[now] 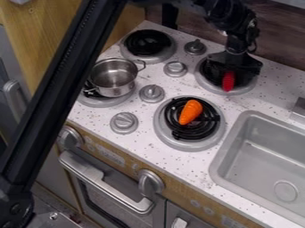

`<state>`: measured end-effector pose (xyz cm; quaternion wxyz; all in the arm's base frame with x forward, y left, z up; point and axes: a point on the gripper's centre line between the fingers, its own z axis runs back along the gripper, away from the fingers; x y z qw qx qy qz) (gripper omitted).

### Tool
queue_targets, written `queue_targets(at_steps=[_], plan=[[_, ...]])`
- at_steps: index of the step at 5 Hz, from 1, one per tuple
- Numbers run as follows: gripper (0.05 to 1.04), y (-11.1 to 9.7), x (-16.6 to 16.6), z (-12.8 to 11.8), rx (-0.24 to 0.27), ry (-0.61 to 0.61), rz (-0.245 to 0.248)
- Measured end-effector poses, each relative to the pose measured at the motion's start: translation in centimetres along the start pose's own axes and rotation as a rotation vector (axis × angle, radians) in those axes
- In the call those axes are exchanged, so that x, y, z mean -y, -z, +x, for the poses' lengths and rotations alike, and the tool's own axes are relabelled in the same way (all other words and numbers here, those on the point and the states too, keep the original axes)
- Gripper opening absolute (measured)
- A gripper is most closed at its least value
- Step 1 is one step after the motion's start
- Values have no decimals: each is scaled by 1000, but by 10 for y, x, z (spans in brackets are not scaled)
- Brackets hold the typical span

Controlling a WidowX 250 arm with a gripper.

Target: Moves the red fork to the left of the right burners

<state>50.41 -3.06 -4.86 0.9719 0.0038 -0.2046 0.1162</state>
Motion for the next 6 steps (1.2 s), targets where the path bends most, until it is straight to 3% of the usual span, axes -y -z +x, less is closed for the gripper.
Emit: queue_targets(at_steps=[2,4,6], plan=[[420,7,-2,-5,-13,0,5],[404,7,-8,-5,-4,-33,-4],[403,-7,-43,-5,55,-89,-20]])
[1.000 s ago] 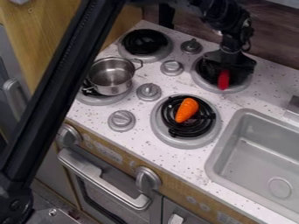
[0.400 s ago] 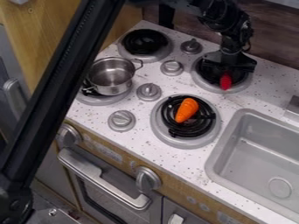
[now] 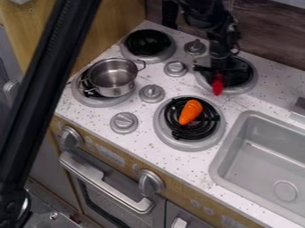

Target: Moves the red fork to the left of the right burners

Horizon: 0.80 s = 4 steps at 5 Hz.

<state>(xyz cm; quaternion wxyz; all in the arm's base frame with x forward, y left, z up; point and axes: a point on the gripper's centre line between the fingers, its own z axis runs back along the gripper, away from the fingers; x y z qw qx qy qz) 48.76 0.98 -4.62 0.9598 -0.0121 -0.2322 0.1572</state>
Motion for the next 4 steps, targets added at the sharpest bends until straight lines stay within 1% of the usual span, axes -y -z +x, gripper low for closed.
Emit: queue_targets(at_steps=[1,2,3,4], plan=[[403,-15,-31,9,35,-37,15],[403,-11,-48,-10,-24,-45,18],[403,-8,-60,-20,-50,-6,21],[403,-9,-69,-30,-65,84,0]])
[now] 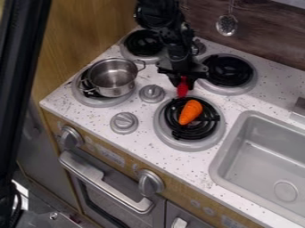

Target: Moves the red fork to the left of the right burners

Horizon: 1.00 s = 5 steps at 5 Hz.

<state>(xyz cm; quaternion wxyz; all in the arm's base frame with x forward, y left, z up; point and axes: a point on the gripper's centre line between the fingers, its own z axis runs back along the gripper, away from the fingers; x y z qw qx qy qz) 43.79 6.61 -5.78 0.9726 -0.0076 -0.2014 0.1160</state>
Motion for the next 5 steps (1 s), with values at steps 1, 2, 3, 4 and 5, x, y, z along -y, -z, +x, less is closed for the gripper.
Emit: queue_targets(at_steps=[1,2,3,4,5], plan=[[403,1,-9,-3,9,87,-51],[403,1,-18,-3,16,180,-75],[402,1,-22,-3,23,207,-84],[448,3,-23,-3,18,214,-84],[747,2,-29,-8,31,148,-81]])
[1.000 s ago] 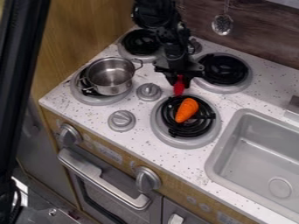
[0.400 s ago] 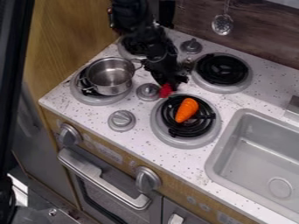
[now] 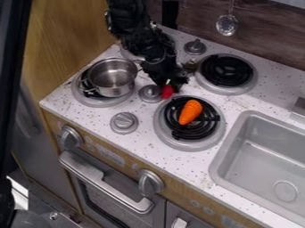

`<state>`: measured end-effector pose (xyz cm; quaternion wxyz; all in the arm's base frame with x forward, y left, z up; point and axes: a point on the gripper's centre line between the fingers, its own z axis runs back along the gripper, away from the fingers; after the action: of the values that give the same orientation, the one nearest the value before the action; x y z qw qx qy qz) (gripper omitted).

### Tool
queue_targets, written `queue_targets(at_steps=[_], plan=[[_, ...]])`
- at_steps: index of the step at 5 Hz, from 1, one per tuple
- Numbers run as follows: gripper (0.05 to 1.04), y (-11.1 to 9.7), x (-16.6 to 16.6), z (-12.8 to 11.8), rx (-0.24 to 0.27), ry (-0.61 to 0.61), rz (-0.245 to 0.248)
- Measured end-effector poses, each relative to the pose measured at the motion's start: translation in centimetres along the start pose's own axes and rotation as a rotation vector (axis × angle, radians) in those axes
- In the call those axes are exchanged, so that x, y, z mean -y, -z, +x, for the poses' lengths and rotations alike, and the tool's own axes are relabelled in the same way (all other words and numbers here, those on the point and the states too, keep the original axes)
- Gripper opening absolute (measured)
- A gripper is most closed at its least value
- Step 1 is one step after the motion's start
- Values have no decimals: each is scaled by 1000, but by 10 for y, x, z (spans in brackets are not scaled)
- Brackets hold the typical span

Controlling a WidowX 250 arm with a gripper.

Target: Moves the red fork to the left of the right burners

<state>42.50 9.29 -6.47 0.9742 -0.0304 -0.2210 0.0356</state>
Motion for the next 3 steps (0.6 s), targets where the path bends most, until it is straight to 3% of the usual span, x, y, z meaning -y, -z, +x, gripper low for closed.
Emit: queue_targets(at_steps=[1,2,3], plan=[[975,-14,1,4,22,-37,28],[994,-22,8,13,40,-85,54],[994,-26,28,21,23,-65,53]])
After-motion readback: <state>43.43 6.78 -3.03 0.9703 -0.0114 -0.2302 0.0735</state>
